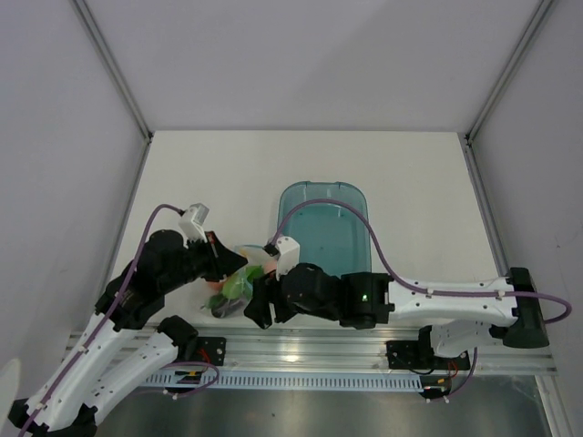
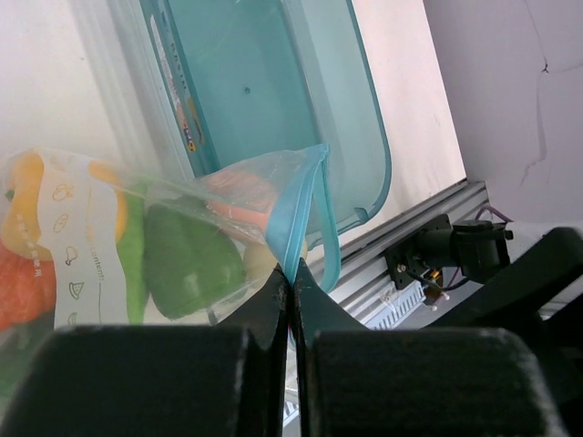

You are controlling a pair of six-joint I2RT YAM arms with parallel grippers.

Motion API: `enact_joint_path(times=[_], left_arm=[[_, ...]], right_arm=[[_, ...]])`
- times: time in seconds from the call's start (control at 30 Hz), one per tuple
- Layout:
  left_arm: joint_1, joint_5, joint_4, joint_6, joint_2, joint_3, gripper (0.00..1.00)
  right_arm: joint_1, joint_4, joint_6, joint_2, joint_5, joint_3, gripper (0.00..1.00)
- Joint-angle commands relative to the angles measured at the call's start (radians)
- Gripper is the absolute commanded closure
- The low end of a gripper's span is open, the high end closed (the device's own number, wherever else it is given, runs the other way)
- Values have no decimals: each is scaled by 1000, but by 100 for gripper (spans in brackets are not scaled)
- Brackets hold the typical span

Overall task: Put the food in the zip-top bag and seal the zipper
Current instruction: Adjust the zipper food storage bag at the center of the board.

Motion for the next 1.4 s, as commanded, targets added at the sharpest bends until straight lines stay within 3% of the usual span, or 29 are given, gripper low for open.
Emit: enact_joint_path(times=[0.0, 0.13, 0.27, 0.4, 0.83, 1.13, 1.17, 1.37], left_arm=[[4, 51, 72, -21, -20, -6, 100], [4, 83, 85, -27, -19, -17, 99], [4, 103, 99, -35, -22, -29, 100], [4, 111, 102, -29, -23, -29, 99], [6, 143, 119, -29, -26, -38, 99], [4, 140, 107, -12, -37, -44, 99], [4, 134, 105, -9, -39, -44, 99], [4, 70, 56, 29, -57, -35, 100]], right_arm=[[48, 45, 229, 48, 173, -3, 32], [68, 43, 294, 90, 258, 3, 37], [82, 108, 346, 78, 358, -50, 53], [84, 160, 365, 61, 434, -95, 63], [76, 180, 357, 84, 499, -94, 73], [61, 137, 377, 95, 510, -86, 96], [61, 134, 370, 93, 511, -86, 100], [53, 116, 212, 102, 476, -40, 100]])
